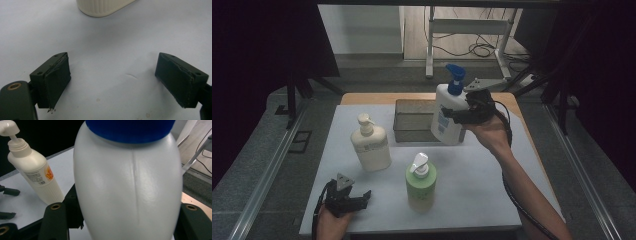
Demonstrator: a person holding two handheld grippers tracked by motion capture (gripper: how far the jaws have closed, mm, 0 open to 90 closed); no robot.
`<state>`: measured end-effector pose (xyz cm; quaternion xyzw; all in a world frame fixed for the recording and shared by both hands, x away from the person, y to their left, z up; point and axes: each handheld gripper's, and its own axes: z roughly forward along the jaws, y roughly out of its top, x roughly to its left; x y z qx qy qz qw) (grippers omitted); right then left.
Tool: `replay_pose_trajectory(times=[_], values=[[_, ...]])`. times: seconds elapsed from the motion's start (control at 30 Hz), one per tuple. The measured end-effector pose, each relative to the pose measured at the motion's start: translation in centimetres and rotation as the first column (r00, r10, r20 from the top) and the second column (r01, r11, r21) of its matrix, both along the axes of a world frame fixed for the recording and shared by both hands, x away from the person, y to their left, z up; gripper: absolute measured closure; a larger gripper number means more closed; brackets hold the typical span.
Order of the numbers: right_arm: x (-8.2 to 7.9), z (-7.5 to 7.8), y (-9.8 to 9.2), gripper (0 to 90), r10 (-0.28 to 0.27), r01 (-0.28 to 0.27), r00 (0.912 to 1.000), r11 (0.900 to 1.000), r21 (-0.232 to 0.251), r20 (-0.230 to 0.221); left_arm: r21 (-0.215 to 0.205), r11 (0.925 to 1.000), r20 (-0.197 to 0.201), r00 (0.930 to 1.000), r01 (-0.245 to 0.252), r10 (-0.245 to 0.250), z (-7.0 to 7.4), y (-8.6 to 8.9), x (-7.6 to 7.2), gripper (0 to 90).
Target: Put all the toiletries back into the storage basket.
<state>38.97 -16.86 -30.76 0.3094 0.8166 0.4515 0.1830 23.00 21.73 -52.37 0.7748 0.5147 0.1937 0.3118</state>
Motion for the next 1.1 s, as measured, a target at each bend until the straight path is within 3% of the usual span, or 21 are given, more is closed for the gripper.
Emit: replay_pose_trajectory(times=[1.1], values=[[4.0, -0.2, 6.0, 38.8, -0.024, 0.024, 0.9996, 1.000, -0.001, 0.012, 0.001, 1.0000, 0.001, 1.0000, 0.001, -0.001, 0.0, 0.0, 0.0, 12.6]])
